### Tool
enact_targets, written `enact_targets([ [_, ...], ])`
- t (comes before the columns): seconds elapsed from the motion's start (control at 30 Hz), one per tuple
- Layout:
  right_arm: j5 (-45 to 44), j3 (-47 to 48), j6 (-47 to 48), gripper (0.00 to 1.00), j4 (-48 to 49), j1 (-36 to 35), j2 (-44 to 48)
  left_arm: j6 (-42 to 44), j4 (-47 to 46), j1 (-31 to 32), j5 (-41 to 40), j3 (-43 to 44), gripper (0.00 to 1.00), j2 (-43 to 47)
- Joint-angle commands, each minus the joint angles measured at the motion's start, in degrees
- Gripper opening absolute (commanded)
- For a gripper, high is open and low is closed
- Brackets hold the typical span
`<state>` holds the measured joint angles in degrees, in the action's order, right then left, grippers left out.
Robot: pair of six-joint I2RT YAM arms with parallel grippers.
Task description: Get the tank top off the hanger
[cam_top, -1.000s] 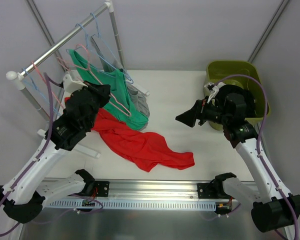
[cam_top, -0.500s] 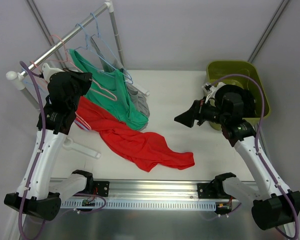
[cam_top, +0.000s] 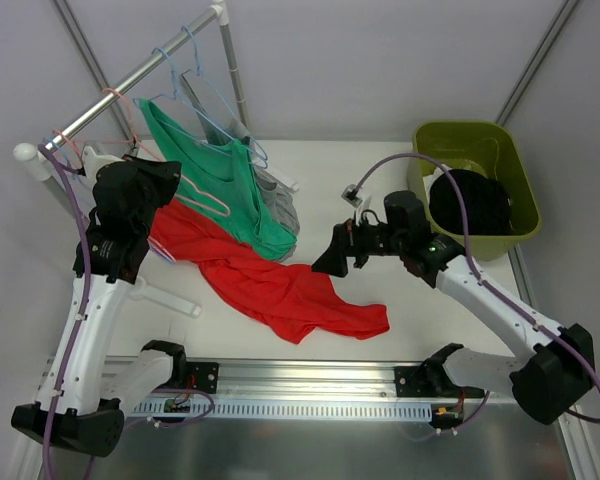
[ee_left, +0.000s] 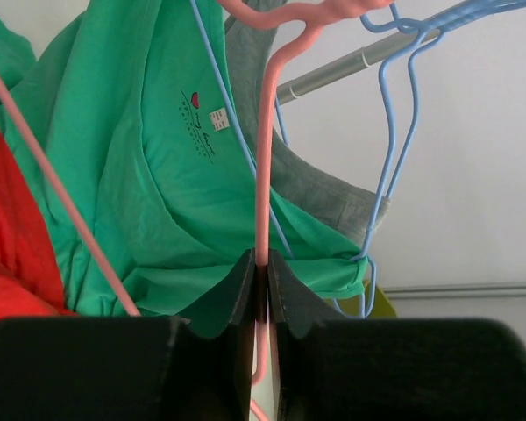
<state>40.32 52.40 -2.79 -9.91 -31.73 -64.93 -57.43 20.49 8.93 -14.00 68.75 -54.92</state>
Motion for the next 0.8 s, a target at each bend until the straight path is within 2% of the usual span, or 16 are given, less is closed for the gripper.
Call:
enact_targets([
  [0.0, -7.5, 3.2, 4.4, 0.99, 0.9, -4.7, -3.7, -1.0, -0.9, -0.3, -0.5, -1.3, 0.1, 3.2],
  [0.13, -13.1, 4.6, 5.2, 0.99, 1.8, -9.9, -10.0, -0.1, -0.9, -0.3, 0.3, -0.7, 0.22, 3.9],
  [0.17, -13.8, 5.2, 5.3, 1.0, 2.2, -10.5, -12.4, 0.4, -0.9, -0.3, 1.2, -0.5, 0.4, 3.9],
  [0.23, -16.3, 6.1, 5.5, 0.99, 2.6, -12.5, -14.7, 1.1, -0.9, -0.3, 2.0, 0.3, 0.5, 3.9],
  [0.3, -18.9, 7.4, 5.9, 0.99, 2.6, -13.7, -18.1, 1.6, -0.9, -0.3, 3.6, 1.0, 0.66, 4.1],
  [0.33, -19.7, 7.9, 6.1, 0.99, 2.4, -14.9, -19.3, 2.3, -0.9, -0.4, 4.4, 1.8, 0.76, 4.4],
  [0.37, -20.6, 8.2, 6.3, 1.0, 2.4, -15.7, -20.3, 2.7, -0.9, -0.3, 5.2, 2.2, 0.9, 4.4],
  [0.4, -22.6, 9.0, 6.4, 0.99, 2.2, -17.2, -22.7, 3.1, -0.9, -0.3, 7.5, 2.6, 0.99, 4.6],
  [0.57, -30.8, 12.4, 6.9, 0.99, 1.0, -22.0, -30.8, 8.0, -0.9, -0.3, 18.1, 5.3, 0.99, 4.9],
  [0.77, -46.7, 16.9, 7.4, 1.0, -0.8, -27.9, -41.2, 15.6, -0.9, -0.2, 33.3, 5.1, 0.99, 8.8],
])
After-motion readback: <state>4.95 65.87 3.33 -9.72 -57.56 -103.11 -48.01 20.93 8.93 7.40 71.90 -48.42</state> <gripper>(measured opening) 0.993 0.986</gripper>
